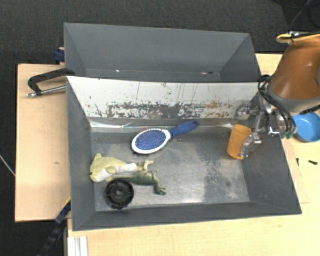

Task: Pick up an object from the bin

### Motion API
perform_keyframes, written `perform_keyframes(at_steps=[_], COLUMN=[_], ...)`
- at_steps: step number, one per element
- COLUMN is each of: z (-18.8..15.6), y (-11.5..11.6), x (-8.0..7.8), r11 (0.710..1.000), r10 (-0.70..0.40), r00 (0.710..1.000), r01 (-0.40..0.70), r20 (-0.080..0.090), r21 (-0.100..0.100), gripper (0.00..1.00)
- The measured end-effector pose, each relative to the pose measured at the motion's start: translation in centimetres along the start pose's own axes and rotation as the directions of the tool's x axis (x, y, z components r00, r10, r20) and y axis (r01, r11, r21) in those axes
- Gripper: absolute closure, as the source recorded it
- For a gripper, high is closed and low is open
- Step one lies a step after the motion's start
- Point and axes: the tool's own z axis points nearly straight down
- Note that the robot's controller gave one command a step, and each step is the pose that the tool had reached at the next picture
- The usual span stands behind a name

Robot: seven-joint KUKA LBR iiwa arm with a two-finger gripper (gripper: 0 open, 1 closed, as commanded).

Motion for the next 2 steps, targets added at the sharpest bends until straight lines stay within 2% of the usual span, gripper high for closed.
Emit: perform_keyframes(at_steps=[1, 2], z=[0.7, 5.1], y=[0.2, 0.4], x=[-0.5, -1.0], r11=[0.993, 0.993], r10=[0.121, 0.12], r00=[0.993, 0.993], r01=[-0.121, -0.12], r20=[-0.002, 0.001], r21=[-0.001, -0.009], gripper=[0.0, 0.0])
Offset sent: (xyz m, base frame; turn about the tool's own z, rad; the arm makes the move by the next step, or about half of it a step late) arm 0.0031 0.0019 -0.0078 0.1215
